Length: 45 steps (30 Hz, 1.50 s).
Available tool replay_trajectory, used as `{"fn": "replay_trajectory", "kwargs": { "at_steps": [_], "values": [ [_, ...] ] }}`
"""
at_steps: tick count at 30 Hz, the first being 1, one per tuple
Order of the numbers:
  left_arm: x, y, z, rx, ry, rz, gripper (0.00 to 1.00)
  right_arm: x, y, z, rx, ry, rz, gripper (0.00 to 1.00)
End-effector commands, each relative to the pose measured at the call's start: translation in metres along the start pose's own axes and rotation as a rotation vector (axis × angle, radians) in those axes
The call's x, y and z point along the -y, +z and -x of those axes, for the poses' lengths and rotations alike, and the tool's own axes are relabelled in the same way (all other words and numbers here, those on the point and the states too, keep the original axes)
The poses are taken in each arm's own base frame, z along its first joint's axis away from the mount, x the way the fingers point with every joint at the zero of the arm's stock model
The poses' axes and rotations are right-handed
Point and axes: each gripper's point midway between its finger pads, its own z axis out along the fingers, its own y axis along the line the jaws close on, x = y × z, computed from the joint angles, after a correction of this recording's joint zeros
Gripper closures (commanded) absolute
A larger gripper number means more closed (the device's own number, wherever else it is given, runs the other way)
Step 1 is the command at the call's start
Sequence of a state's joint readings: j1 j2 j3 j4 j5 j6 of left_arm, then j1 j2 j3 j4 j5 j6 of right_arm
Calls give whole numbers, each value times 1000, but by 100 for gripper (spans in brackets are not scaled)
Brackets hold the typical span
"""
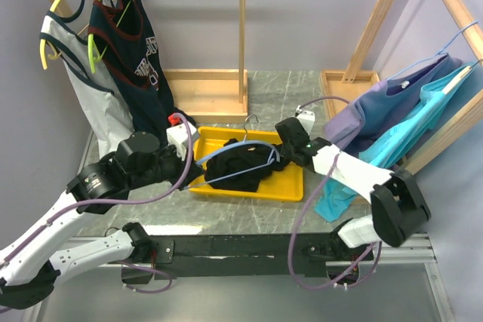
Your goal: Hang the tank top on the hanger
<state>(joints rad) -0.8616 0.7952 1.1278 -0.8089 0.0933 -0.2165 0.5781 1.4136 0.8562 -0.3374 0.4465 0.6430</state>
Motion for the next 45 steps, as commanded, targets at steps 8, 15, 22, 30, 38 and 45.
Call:
{"fn": "replay_trajectory", "kwargs": {
  "at_steps": [8,15,22,30,38,45],
  "values": [
    [-2,11,37,160,26,13,99,-26,-62,38,116,19,93,100],
    [-1,13,39,206,37,2,99,-34,-97,66,163,11,147,100],
    [11,12,54,399,122,-85,99,-55,-133,101,208,-24,199,100],
    [-4,28,55,535,90,-33,99,-78,-178,134,265,-52,252,100],
    [-4,40,57,668,34,-67,99,-87,-204,146,287,-60,317,100],
    [-5,48,56,745,-3,-91,99,-82,-194,129,269,-77,361,82]
  ]
}}
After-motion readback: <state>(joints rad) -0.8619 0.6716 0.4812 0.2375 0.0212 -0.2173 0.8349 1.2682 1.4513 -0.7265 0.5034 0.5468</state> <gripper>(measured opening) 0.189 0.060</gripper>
